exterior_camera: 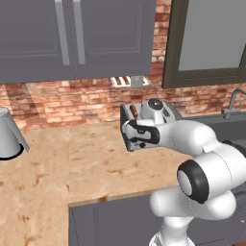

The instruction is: Start the toaster. Once the lever pops up, take the bread to the plate on the dining counter.

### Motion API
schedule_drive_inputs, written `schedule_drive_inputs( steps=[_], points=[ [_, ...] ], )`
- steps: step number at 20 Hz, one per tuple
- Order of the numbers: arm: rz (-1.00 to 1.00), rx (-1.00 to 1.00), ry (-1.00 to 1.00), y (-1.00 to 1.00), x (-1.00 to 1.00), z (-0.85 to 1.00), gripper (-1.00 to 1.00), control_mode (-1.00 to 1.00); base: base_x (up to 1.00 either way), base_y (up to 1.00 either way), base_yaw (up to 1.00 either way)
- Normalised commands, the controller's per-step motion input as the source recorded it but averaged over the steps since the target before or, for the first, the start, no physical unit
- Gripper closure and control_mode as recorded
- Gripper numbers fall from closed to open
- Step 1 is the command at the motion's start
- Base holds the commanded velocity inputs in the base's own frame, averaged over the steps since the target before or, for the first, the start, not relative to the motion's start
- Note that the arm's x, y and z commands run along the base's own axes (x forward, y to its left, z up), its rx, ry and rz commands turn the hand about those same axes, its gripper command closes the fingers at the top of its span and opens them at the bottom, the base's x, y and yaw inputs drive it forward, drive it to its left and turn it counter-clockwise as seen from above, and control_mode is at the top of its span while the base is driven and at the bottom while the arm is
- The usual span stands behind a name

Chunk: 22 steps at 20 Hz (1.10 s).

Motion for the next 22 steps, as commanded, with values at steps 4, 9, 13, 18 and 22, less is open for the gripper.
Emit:
schedule_drive_inputs(
  steps=[4, 9, 13, 18, 22],
  points=[
    [0.0, 0.0, 0.0, 0.0, 0.0, -0.22, -1.0, -1.0, 0.0, 0.0, 0.0],
    [0.0, 0.0, 0.0, 0.0, 0.0, -0.17, -1.0, -1.0, 0.0, 0.0, 0.0],
    [0.0, 0.0, 0.0, 0.0, 0.0, -0.18, -1.0, -1.0, 0.0, 0.0, 0.0],
    [0.0, 0.0, 0.0, 0.0, 0.0, -0.21, -1.0, -1.0, 0.0, 0.0, 0.0],
    [0.0, 0.0, 0.0, 0.0, 0.0, -0.21, -1.0, -1.0, 0.0, 0.0, 0.0]
  ],
)
